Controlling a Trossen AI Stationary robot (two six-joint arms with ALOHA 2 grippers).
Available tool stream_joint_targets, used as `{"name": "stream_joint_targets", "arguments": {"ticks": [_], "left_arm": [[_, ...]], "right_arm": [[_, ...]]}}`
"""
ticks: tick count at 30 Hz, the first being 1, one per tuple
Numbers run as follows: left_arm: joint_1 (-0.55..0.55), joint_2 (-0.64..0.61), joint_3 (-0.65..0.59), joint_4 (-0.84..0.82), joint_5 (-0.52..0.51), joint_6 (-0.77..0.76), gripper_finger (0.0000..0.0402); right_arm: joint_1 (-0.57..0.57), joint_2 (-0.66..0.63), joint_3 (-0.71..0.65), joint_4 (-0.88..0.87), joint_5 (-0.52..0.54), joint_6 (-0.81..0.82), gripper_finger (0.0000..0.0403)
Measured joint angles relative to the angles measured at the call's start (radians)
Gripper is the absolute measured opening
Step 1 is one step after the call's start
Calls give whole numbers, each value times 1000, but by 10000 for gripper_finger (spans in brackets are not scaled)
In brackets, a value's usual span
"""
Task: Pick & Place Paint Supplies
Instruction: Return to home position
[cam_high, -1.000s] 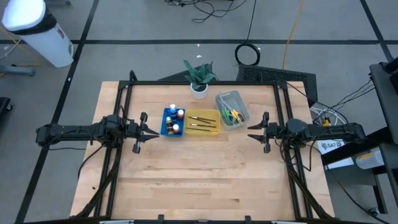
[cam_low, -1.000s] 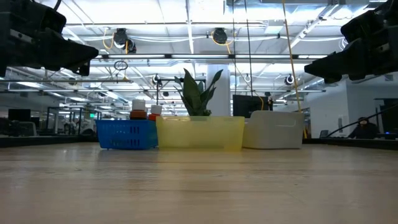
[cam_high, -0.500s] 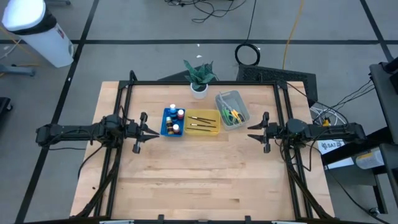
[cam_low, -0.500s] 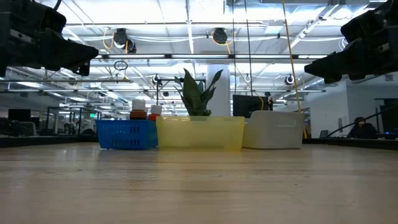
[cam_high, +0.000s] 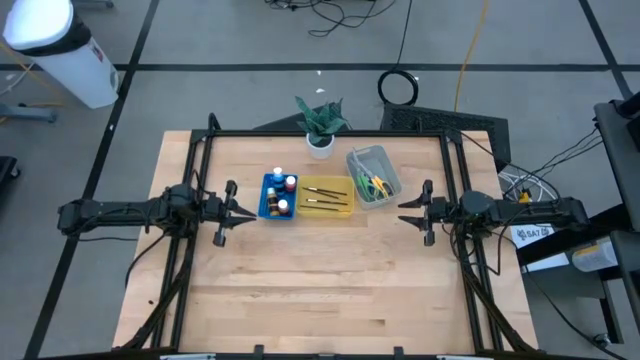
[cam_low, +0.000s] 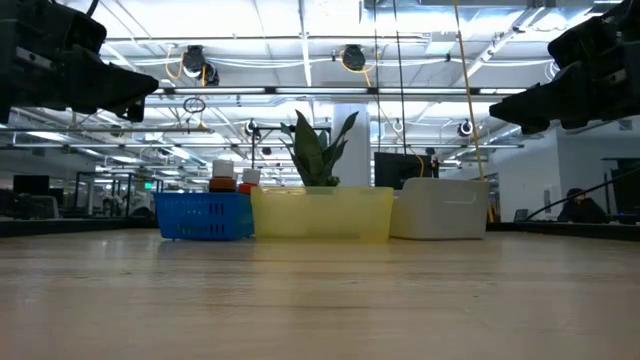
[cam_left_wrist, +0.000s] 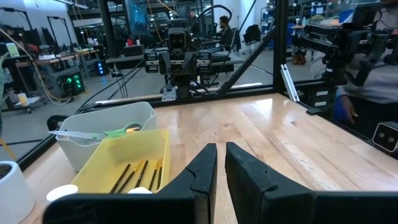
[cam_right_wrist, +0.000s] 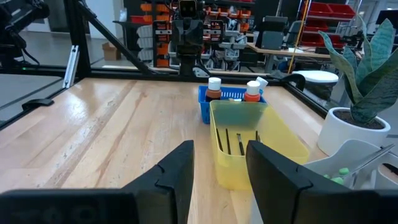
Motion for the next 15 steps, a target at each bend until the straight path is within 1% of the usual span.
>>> {"name": "stream_joint_targets", "arguments": {"ticks": [15], "left_arm": [[0,0,0,0,0,-1,47]], "right_arm": [[0,0,0,0,0,0,136]]}}
